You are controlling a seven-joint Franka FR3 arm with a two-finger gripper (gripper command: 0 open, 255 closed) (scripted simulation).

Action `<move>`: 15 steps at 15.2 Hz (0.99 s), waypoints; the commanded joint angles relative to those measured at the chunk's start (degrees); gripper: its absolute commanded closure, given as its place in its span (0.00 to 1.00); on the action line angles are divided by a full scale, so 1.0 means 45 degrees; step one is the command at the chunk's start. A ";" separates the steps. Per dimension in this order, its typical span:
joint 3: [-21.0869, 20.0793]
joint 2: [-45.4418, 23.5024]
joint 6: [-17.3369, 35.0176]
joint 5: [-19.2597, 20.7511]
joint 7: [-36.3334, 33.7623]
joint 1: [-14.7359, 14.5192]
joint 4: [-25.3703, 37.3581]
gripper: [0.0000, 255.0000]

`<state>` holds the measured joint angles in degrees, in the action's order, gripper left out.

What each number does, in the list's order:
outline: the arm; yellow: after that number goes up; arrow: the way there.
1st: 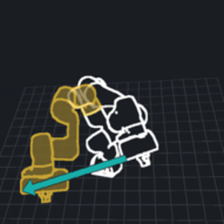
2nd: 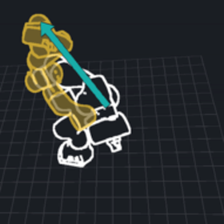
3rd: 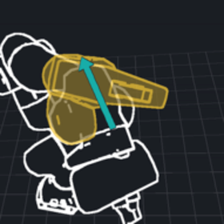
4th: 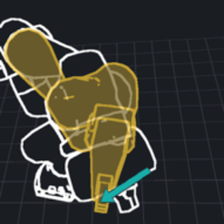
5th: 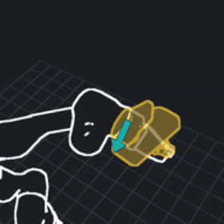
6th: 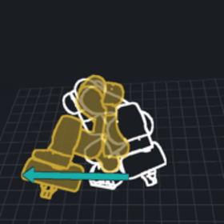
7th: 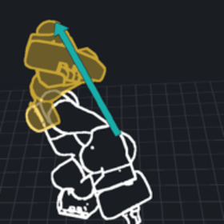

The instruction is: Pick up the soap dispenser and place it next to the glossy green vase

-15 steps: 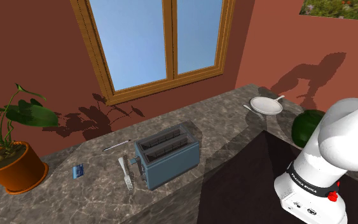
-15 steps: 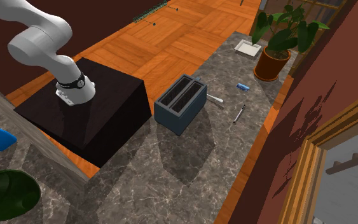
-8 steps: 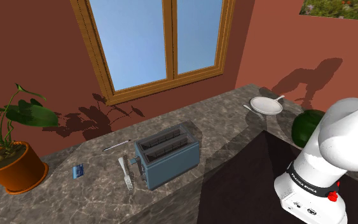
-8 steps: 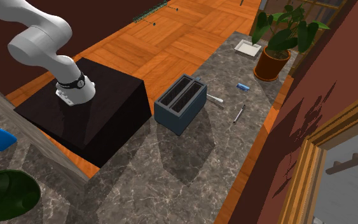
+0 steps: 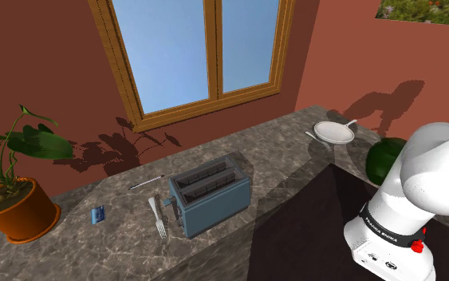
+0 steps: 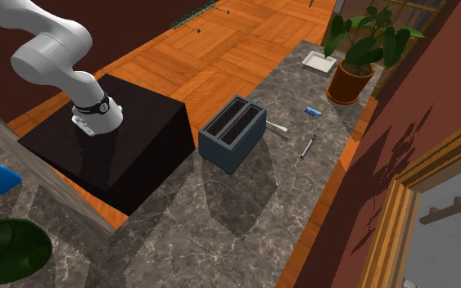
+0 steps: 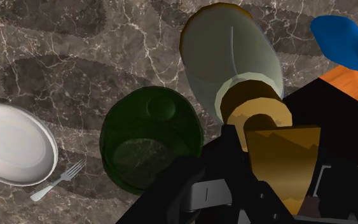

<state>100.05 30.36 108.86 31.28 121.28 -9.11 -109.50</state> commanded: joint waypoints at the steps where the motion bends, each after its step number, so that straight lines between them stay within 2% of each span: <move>1: 0.0249 0.0132 0.0243 0.0169 -0.0096 -0.0187 -0.0128 1.00; 15: 0.1958 0.1113 0.1924 0.1485 -0.0840 -0.1322 -0.1042 1.00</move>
<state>108.29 35.04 116.83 37.45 117.80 -14.75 -113.79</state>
